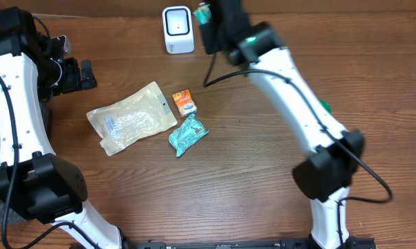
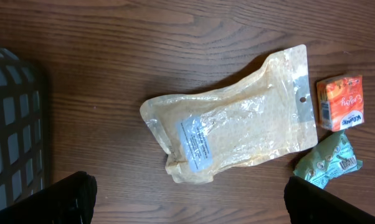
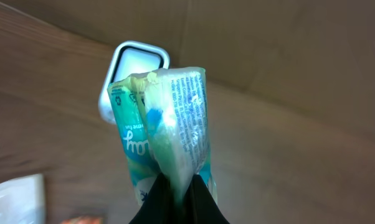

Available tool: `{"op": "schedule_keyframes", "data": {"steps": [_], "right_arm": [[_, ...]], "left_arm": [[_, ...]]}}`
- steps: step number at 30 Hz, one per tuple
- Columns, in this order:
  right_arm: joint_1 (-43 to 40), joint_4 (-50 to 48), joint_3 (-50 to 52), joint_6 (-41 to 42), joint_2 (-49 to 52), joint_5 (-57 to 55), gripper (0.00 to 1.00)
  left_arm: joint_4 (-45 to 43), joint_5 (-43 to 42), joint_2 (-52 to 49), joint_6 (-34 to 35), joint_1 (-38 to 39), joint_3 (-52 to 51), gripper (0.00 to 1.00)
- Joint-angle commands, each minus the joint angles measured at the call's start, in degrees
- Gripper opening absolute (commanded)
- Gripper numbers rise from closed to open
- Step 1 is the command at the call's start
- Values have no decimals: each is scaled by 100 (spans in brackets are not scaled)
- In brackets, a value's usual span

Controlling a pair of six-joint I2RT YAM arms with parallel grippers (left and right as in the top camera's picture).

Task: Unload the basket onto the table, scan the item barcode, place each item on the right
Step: 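Carry the Kleenex pack to the scanner and hold it at the window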

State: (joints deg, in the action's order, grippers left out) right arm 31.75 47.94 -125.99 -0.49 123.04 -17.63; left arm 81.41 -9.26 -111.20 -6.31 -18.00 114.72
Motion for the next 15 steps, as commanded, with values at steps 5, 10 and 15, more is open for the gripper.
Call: {"op": "schedule_keyframes", "data": {"steps": [5,10,15], "right_arm": [[380,-1980,-107,-2732,975,-1257,4],[387,-3357,-103,-4207,1635,-1255,4],[391,-4712,-98,-5925,2428,-1233,4]], "left_arm": [[-2,-66,72,33,44,114,100],[-2,-66,72,33,44,114,100],[-2,-66,72,33,44,114,100]]}}
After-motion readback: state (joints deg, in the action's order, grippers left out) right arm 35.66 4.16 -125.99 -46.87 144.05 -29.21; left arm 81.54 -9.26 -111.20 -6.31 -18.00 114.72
